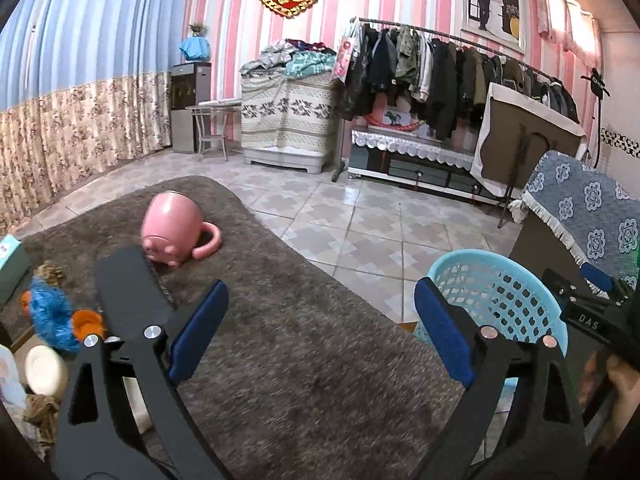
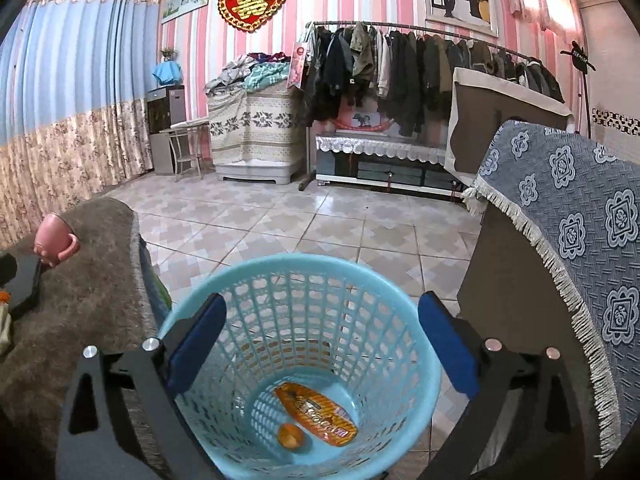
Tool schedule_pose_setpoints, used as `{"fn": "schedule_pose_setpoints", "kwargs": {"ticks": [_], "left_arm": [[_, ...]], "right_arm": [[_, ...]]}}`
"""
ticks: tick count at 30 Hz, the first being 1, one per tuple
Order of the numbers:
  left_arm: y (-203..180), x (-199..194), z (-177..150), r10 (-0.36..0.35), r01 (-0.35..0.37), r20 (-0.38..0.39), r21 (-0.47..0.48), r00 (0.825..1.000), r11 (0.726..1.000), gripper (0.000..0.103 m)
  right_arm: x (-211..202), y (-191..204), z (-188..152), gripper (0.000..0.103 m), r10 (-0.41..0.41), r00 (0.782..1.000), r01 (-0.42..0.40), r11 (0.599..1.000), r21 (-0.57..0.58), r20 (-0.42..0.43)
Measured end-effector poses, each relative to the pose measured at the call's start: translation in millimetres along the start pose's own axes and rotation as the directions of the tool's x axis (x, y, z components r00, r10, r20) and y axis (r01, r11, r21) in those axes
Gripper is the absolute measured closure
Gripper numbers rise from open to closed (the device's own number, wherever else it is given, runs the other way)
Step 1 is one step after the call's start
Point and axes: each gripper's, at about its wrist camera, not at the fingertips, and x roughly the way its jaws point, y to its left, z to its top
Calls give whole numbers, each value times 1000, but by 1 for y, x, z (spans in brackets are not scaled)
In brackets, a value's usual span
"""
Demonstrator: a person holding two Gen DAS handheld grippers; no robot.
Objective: Collect trash
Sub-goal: 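Move the left tool back to the carpet and grasp the printed snack wrapper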
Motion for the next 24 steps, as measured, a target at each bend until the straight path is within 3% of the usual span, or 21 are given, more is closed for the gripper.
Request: {"fn": "schedule_pose_setpoints", "kwargs": {"ticks": [9,18,24], "left_arm": [[38,-59,-2,97,-97,63,-2,993,995,8],[92,-115,-24,223,-220,70,-39,972,975,6],[139,-147,-51,285,-278,46,-119,957,953,6]], "right_arm": [[-39,48,15,4,77,996,-75,996,-40,54],[-72,110,-3,4,197,980,-193,977,-89,39],[-87,146,-13,4,259,965,-253,959,-128,34]]}}
